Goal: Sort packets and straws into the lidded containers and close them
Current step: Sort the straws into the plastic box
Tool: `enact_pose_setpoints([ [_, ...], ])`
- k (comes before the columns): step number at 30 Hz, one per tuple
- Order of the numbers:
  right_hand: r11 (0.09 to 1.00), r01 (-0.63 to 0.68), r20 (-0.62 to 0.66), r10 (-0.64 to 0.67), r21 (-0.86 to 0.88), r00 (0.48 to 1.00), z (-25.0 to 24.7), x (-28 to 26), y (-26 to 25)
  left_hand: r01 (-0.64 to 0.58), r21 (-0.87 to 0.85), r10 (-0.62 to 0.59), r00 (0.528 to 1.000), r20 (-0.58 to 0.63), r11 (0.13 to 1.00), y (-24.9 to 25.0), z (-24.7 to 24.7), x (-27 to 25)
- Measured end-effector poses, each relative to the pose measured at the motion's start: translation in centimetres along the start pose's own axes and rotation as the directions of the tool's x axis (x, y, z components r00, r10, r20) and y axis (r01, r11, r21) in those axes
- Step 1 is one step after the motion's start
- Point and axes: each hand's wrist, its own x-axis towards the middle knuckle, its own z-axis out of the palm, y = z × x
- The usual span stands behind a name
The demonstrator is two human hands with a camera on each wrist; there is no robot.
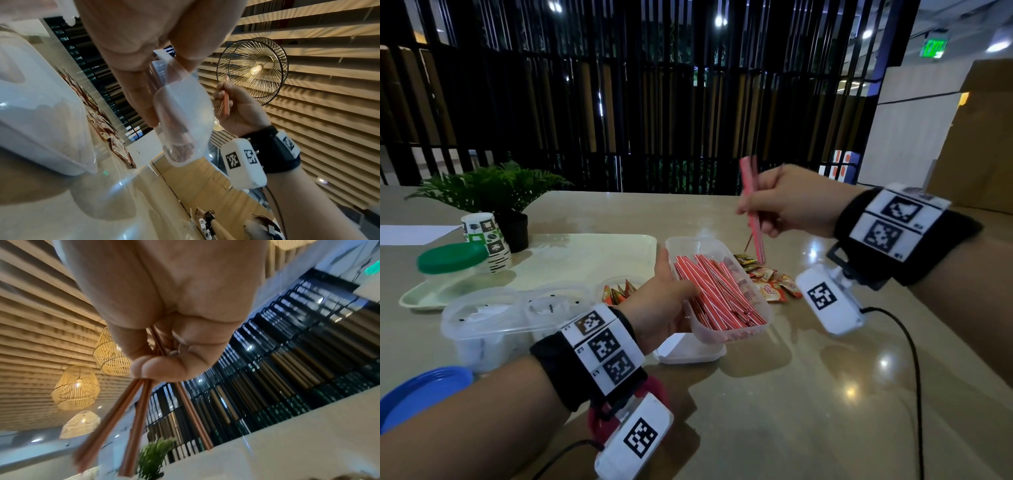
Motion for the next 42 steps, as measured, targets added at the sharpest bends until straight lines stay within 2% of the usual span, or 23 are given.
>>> enact_pose_setpoints([
  [2, 0.993, -0.075, 0.131, 0.087, -0.090, 0.988, 1.6, 0.8, -0.5, -0.027, 0.005, 0.027, 1.000, 0.006, 1.000, 0.1, 0.3, -0.2],
  [5, 0.965, -0.177, 0.279, 0.228, -0.195, 0.933, 3.8, 2.0, -0.1, -0.063, 0.006, 0.063, 0.998, 0.010, 0.998, 0.3, 0.5, -0.8],
  [8, 0.950, -0.207, 0.310, 0.274, -0.234, 0.910, 5.1, 2.7, 0.3, -0.089, 0.026, 0.088, 0.996, 0.026, 0.996, 0.5, 0.4, -1.2],
  [15, 0.961, -0.197, 0.314, 0.252, -0.195, 0.915, 5.5, 3.2, 0.4, -0.054, -0.057, 0.056, 0.998, 0.039, 0.997, 0.4, -0.5, -1.1],
  [25, 0.951, -0.081, 0.159, 0.133, -0.298, 0.978, 4.4, 3.3, 0.7, -0.034, -0.116, 0.037, 0.999, 0.019, 0.993, 0.7, -1.2, -0.7],
  [29, 0.983, -0.055, -0.057, 0.045, -0.176, 0.997, 2.9, 3.6, 1.2, -0.062, -0.134, 0.057, 0.997, -0.043, 0.989, 1.5, -2.1, -0.9],
  [31, 0.994, -0.078, -0.155, 0.066, -0.078, 0.986, 2.7, 3.6, 2.0, -0.095, -0.131, 0.085, 0.993, -0.083, 0.987, 2.0, -2.8, -0.9],
  [33, 0.982, -0.154, -0.159, 0.136, -0.105, 0.978, 3.2, 3.6, 3.1, -0.121, -0.121, 0.106, 0.987, -0.117, 0.985, 2.4, -3.6, -1.0],
  [36, 0.878, -0.269, 0.005, 0.295, -0.395, 0.955, 5.1, 3.6, 5.5, -0.135, -0.114, 0.115, 0.980, -0.165, 0.984, 3.0, -5.1, -1.3],
  [39, 0.687, -0.221, 0.165, 0.448, -0.692, 0.879, 7.7, 3.5, 7.3, -0.142, -0.103, 0.122, 0.977, -0.173, 0.985, 3.5, -6.4, -1.7],
  [42, 0.558, -0.170, 0.177, 0.514, -0.812, 0.839, 9.8, 3.3, 7.8, -0.144, -0.081, 0.128, 0.975, -0.184, 0.986, 3.8, -8.0, -2.0],
])
